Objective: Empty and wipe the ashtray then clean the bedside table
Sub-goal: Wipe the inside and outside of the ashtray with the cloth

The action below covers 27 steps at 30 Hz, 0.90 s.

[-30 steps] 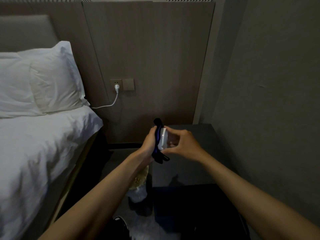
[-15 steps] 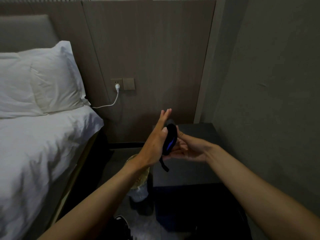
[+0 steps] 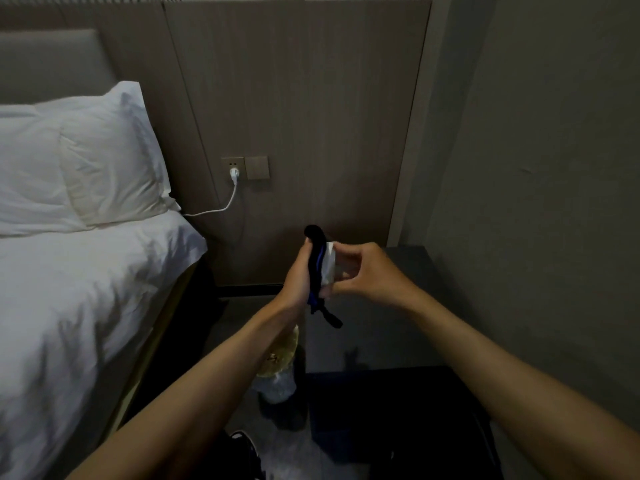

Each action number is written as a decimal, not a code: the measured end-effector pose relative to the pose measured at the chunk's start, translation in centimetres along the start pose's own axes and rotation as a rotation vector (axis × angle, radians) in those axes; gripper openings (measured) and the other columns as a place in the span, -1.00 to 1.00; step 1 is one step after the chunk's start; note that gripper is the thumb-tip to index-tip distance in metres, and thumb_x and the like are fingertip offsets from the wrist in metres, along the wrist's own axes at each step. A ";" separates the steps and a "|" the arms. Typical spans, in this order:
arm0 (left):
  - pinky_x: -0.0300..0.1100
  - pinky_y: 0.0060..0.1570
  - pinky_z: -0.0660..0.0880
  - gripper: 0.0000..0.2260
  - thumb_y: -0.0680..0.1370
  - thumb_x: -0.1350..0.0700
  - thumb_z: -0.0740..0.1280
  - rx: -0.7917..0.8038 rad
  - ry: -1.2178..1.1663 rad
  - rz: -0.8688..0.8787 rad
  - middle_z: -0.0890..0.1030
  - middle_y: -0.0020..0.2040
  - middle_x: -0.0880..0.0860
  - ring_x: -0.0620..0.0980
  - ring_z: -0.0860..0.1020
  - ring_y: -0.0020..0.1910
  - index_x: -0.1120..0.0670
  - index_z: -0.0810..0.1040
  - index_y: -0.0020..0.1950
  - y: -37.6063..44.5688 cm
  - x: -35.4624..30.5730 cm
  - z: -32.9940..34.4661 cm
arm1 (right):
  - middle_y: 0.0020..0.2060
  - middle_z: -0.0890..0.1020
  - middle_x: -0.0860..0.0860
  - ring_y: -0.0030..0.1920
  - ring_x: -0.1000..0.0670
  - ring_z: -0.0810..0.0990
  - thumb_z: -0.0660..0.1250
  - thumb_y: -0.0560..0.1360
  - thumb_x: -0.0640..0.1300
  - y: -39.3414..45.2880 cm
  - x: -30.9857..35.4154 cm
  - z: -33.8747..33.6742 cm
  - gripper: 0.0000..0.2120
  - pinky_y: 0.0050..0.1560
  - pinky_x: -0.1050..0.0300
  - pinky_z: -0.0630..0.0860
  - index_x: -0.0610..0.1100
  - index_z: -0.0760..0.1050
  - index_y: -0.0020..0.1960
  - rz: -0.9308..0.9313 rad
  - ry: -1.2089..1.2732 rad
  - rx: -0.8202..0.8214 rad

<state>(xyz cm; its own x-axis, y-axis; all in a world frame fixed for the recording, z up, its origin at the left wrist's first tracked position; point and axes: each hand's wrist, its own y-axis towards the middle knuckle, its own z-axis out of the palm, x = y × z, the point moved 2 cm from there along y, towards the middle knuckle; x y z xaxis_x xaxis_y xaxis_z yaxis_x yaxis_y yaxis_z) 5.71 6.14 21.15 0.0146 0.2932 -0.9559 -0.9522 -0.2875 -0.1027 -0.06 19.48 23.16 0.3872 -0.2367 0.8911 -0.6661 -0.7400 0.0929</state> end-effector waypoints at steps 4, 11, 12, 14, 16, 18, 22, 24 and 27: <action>0.07 0.19 0.50 -0.64 0.70 -0.10 0.09 -0.072 -0.061 -0.126 0.65 0.00 0.13 0.09 0.61 0.00 0.07 0.59 0.15 -0.1 -0.3 0.0 | 0.36 0.55 -0.02 0.34 0.07 0.52 0.67 0.20 -0.02 0.1 0.3 0.3 0.06 0.23 0.34 0.48 -0.10 0.21 0.57 -0.058 -0.360 -0.069; -0.01 0.04 0.52 -0.52 0.59 -0.24 0.25 -0.017 -0.161 -0.408 0.65 -0.04 0.16 0.12 0.60 -0.03 0.16 0.61 0.16 -0.4 0.8 -1.1 | 0.48 0.42 -0.07 0.27 -0.08 0.59 0.65 0.23 0.04 -0.5 -0.3 0.9 0.10 0.34 -0.09 0.49 -0.03 0.13 0.61 -0.207 -0.728 -0.028; -0.01 0.01 0.52 -0.53 0.57 -0.25 0.26 -0.013 -0.172 -0.430 0.65 -0.07 0.15 0.11 0.60 -0.06 0.15 0.62 0.13 -0.3 0.8 -1.2 | 0.50 0.40 -0.06 0.22 -0.07 0.62 0.65 0.23 0.05 -0.5 -0.4 1.1 0.10 0.33 -0.10 0.49 -0.02 0.12 0.61 -0.214 -0.763 -0.021; -0.03 -0.09 0.53 -0.53 0.58 -0.25 0.24 -0.030 -0.169 -0.436 0.65 -0.13 0.14 0.10 0.60 -0.12 0.15 0.61 0.10 -0.4 0.7 -1.0 | 0.46 0.45 -0.04 0.10 -0.04 0.67 0.65 0.24 0.02 -0.5 -0.6 1.2 0.08 0.26 -0.09 0.53 -0.04 0.15 0.61 -0.236 -0.737 -0.035; -0.07 -0.17 0.54 -0.56 0.61 -0.20 0.21 -0.060 -0.153 -0.401 0.63 -0.12 0.15 0.10 0.59 -0.13 0.17 0.60 0.11 -0.6 0.6 -0.9 | 0.39 0.53 -0.02 0.12 0.00 0.66 0.66 0.24 -0.03 -0.4 -1.0 1.2 0.06 0.22 -0.05 0.58 -0.05 0.16 0.60 -0.228 -0.630 -0.064; -0.04 -0.05 0.53 -0.56 0.64 -0.14 0.19 -0.077 -0.160 -0.353 0.61 0.01 0.20 0.14 0.57 -0.02 0.20 0.58 0.20 -0.7 0.5 -0.4 | 0.33 0.59 -0.06 0.22 0.00 0.62 0.66 0.26 -0.04 -0.2 -1.2 0.8 0.06 0.24 0.00 0.58 -0.04 0.15 0.59 -0.155 -0.518 -0.064; -0.03 0.01 0.51 -0.62 0.68 -0.09 0.15 -0.094 -0.121 -0.272 0.63 -0.02 0.19 0.12 0.60 -0.04 0.18 0.59 0.14 -0.9 0.6 0.3 | 0.34 0.57 -0.02 0.31 0.08 0.55 0.67 0.25 -0.05 -0.4 -1.1 0.2 0.01 0.29 0.19 0.52 -0.12 0.24 0.57 -0.019 -0.331 -0.047; -0.04 -0.03 0.53 -0.62 0.69 -0.10 0.14 -0.099 -0.063 -0.226 0.65 -0.07 0.13 0.06 0.62 -0.10 0.15 0.59 0.16 -0.4 0.7 0.5 | 0.28 0.62 0.01 0.28 0.08 0.58 0.66 0.25 -0.06 -0.8 -1.0 0.0 -0.11 0.25 0.15 0.56 -0.13 0.37 0.50 0.024 -0.178 -0.045; -0.09 -0.13 0.56 -0.58 0.70 -0.10 0.08 -0.071 -0.005 -0.189 0.63 -0.04 0.12 0.01 0.65 -0.13 0.16 0.50 0.34 -0.5 0.0 1.0 | 0.10 0.72 0.01 0.11 0.09 0.69 0.58 0.38 -0.14 -1.5 -0.5 -0.1 -0.52 0.07 0.15 0.64 -0.12 0.60 0.27 0.096 0.123 -0.031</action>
<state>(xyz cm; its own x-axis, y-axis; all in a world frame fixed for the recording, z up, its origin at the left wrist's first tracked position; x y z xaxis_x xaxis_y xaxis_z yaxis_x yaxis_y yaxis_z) 5.85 7.23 21.45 0.1897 0.3526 -0.9163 -0.9088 -0.2902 -0.2998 0.63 20.78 22.60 0.2408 -0.2254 0.9440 -0.7163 -0.6976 0.0162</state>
